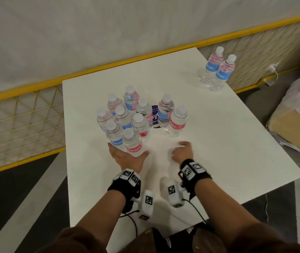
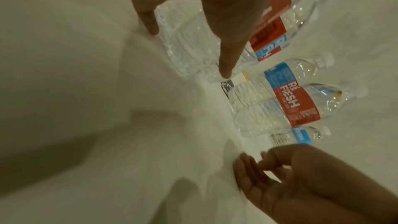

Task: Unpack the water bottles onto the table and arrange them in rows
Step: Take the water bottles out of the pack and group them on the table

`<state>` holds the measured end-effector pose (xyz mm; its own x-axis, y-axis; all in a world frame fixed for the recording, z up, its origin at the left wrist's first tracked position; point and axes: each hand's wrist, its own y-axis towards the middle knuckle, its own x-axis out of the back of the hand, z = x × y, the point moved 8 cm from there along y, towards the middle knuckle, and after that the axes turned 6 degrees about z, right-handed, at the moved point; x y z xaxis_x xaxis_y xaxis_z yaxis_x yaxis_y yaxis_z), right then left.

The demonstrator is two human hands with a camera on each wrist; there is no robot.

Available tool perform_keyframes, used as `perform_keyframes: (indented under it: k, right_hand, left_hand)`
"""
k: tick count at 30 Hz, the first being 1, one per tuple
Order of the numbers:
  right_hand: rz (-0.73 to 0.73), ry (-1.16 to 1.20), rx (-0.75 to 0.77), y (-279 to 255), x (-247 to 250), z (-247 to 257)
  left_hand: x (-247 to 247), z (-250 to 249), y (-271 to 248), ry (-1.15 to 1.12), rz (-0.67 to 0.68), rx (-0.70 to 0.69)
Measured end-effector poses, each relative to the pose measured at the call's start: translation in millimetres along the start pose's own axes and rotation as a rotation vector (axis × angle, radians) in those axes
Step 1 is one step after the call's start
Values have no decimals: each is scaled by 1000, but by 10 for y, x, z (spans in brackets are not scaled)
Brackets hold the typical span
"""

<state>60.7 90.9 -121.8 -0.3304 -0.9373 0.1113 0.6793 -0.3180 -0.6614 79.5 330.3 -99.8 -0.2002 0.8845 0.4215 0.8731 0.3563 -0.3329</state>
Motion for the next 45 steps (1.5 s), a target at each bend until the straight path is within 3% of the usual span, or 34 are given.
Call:
perform_keyframes:
  k: [2, 3, 6, 9, 13, 17, 21, 24, 31, 41, 45]
  right_hand:
    - [-225, -85, 146, 88, 387, 212]
    - [-205, -64, 220, 115, 433, 372]
    - [97, -138, 379, 167, 183, 852]
    - [341, -228, 378, 142, -66, 1103]
    - [470, -364, 247, 171, -141, 1063]
    - [589, -481, 258, 145, -347, 1073]
    - [540, -469, 313, 140, -464, 1155]
    - [510, -441, 349, 152, -492, 1153]
    - [549, -434, 387, 121, -564, 1091]
    - [568, -412, 420, 3, -797, 1069]
    - [579, -394, 418, -48, -876, 1038]
  left_hand:
    - [-29, -60, 34, 5, -43, 32]
    - [-19, -89, 58, -9, -74, 52]
    - [19, -128, 142, -41, -125, 78]
    - [80, -179, 218, -36, -158, 80]
    - [184, -222, 361, -4, -165, 121]
    - [231, -254, 374, 62, -101, 114]
    - [66, -296, 215, 65, -3, 40]
    - [1, -295, 192, 27, -23, 11]
    - [58, -314, 411, -96, -21, -31]
    - [211, -520, 889, -46, 73, -193]
    - [215, -512, 929, -30, 38, -210]
